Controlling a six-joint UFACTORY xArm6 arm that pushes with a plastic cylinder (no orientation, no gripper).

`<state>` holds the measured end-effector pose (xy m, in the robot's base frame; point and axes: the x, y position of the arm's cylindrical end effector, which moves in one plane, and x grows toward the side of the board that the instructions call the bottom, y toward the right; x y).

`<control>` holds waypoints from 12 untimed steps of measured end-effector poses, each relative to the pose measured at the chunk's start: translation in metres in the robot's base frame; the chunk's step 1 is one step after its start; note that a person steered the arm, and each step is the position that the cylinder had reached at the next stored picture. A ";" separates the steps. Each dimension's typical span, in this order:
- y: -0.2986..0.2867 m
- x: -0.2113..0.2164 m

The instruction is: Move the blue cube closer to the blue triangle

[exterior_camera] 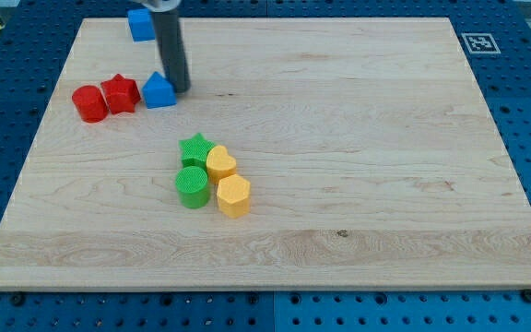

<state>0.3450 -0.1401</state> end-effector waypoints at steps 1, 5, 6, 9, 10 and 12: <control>-0.013 -0.022; -0.014 -0.154; -0.050 -0.153; -0.086 -0.153; -0.103 -0.153; -0.112 -0.153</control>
<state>0.1920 -0.2517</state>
